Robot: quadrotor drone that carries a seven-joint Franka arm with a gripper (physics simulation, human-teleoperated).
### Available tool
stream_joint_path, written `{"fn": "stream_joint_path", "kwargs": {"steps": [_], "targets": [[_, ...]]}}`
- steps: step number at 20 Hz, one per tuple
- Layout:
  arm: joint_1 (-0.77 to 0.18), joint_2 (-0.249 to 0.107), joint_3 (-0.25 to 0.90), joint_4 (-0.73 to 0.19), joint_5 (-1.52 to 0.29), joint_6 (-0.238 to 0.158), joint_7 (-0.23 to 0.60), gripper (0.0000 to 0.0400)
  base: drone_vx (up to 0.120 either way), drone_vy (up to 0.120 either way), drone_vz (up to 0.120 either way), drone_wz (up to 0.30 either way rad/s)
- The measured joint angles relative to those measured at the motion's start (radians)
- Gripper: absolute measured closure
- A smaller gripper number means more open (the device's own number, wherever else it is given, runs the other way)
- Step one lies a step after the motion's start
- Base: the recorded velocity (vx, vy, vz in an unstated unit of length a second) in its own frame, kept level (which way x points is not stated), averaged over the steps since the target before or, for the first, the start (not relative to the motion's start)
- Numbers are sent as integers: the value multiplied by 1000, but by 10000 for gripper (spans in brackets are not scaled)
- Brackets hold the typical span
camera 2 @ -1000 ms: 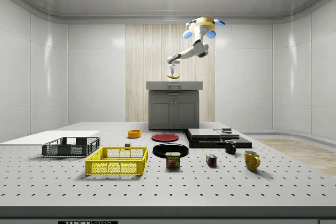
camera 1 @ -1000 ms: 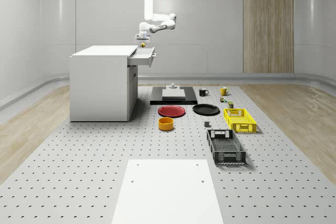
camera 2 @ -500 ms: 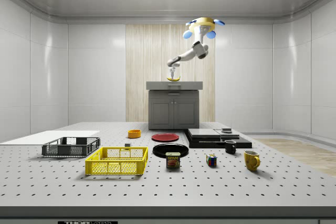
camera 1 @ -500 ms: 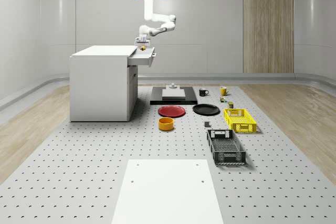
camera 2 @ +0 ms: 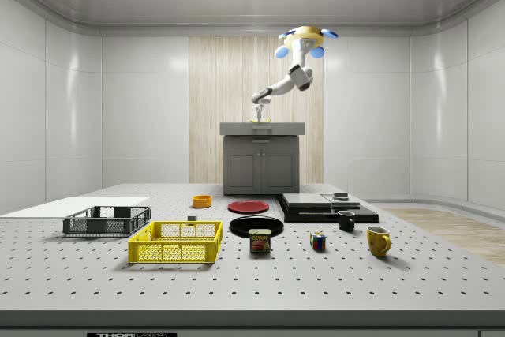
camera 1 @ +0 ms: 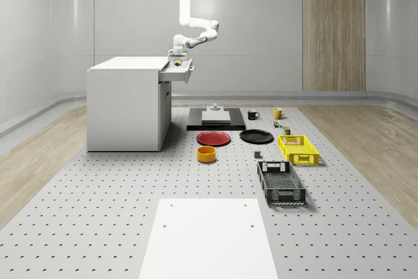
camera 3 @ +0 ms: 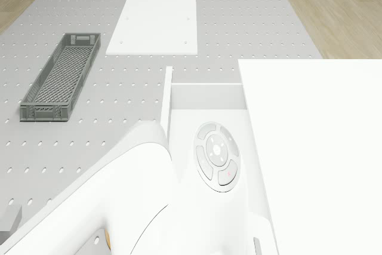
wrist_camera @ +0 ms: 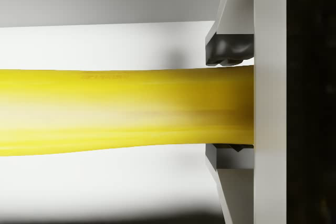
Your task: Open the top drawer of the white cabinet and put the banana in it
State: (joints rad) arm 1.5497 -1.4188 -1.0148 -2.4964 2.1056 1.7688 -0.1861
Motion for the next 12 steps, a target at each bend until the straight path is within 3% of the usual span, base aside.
{"fn": "stream_joint_path", "kwargs": {"steps": [9, 12], "targets": [[4, 44, 54, 49, 61, 16, 15, 207, 0, 0, 0, 0], [2, 56, 63, 58, 76, 15, 9, 107, 0, 0, 0, 0]]}}
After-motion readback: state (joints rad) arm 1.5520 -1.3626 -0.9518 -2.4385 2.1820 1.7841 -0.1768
